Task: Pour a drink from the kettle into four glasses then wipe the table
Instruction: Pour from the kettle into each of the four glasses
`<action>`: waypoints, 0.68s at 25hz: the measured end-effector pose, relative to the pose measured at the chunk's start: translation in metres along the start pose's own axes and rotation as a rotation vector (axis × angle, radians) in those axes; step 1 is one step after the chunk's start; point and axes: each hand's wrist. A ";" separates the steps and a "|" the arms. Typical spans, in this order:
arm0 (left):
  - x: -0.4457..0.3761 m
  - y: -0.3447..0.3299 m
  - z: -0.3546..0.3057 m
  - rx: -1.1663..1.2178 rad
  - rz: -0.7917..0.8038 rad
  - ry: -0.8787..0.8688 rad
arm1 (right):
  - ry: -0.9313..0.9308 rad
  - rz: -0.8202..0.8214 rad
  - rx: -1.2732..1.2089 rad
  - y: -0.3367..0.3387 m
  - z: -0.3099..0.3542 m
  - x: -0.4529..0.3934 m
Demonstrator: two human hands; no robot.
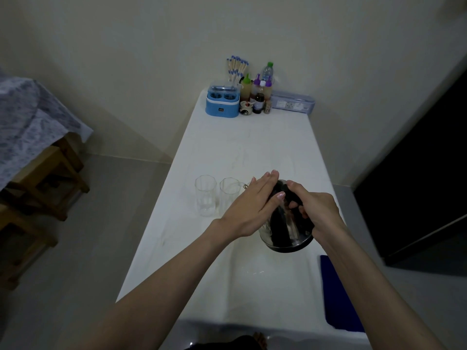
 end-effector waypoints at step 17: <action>-0.003 -0.001 0.008 0.014 0.000 0.003 | -0.009 -0.001 0.008 -0.005 0.002 -0.003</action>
Point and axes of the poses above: each hand's wrist, its own x-axis away from the middle knuckle, its own y-axis out of the back of the hand, z = x × y, and after that the axes turned 4 degrees about z, right-handed
